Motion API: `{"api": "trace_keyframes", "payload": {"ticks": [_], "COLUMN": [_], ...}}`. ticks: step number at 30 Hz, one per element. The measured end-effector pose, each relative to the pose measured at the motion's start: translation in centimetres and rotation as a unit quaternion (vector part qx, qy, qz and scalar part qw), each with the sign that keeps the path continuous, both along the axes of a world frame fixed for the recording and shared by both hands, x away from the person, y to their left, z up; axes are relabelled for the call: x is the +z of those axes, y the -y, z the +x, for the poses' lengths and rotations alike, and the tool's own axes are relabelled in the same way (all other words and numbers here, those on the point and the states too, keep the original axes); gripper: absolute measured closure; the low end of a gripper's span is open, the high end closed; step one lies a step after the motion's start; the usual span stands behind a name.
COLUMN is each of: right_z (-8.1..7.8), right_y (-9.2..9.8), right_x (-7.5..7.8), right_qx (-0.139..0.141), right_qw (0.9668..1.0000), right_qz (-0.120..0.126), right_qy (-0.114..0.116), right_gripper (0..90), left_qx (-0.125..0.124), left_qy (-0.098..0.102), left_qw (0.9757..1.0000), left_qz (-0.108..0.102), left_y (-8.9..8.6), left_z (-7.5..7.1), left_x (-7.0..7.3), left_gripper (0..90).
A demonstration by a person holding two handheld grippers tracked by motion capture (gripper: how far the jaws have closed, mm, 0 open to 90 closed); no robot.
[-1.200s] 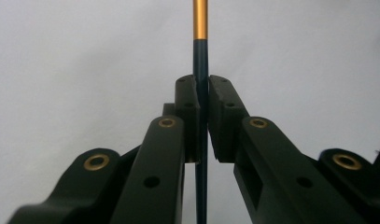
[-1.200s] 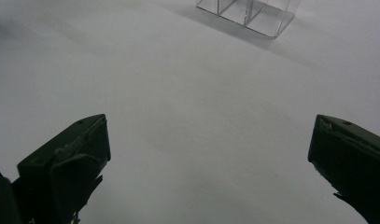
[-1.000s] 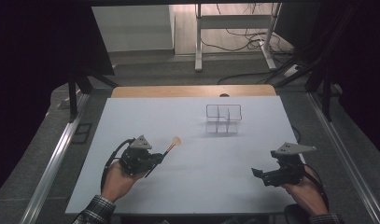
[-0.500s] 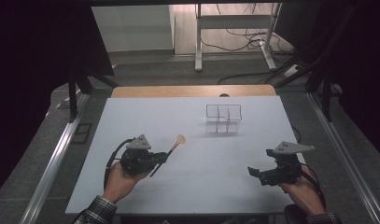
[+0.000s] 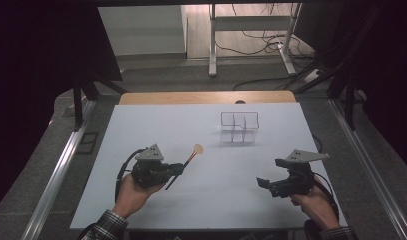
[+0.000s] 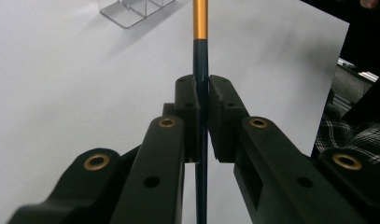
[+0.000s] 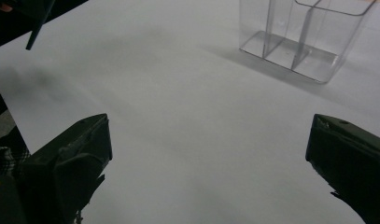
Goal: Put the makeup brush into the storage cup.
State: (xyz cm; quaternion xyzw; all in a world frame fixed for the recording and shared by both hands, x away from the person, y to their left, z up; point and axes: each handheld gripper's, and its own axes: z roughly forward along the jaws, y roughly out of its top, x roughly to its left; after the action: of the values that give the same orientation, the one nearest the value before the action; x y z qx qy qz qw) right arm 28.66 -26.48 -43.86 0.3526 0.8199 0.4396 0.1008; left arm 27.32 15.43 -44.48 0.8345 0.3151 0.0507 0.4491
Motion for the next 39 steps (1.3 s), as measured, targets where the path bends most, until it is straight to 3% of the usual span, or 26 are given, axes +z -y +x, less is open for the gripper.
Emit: {"api": "trace_keyframes", "payload": {"ticks": [20,24,30,39], "right_z": [0.6,0.9,1.1,1.1], "right_y": [-2.8,-3.1,-3.8,-5.5], "right_x": [0.2,0.1,0.1,0.2], "right_qx": [0.02,0.026,0.032,0.037], "right_qw": [0.9994,0.9985,0.9978,0.9985], "right_qz": [0.029,0.041,0.052,0.037], "right_qy": [-0.007,-0.027,-0.026,-0.014], "right_gripper": [1.6,1.6,2.4,2.4], "left_qx": [-0.021,-0.023,-0.028,-0.034], "left_qy": [-0.003,-0.003,-0.002,-0.001], "left_qw": [0.9996,0.9996,0.9995,0.9992], "left_qz": [-0.02,-0.018,-0.017,-0.022], "left_y": [1.7,2.0,2.6,3.5], "left_z": [0.0,0.0,0.0,0.0], "left_x": [0.0,-0.1,-0.2,-0.4], "left_gripper": [83.6,83.6,83.6,83.6]}}
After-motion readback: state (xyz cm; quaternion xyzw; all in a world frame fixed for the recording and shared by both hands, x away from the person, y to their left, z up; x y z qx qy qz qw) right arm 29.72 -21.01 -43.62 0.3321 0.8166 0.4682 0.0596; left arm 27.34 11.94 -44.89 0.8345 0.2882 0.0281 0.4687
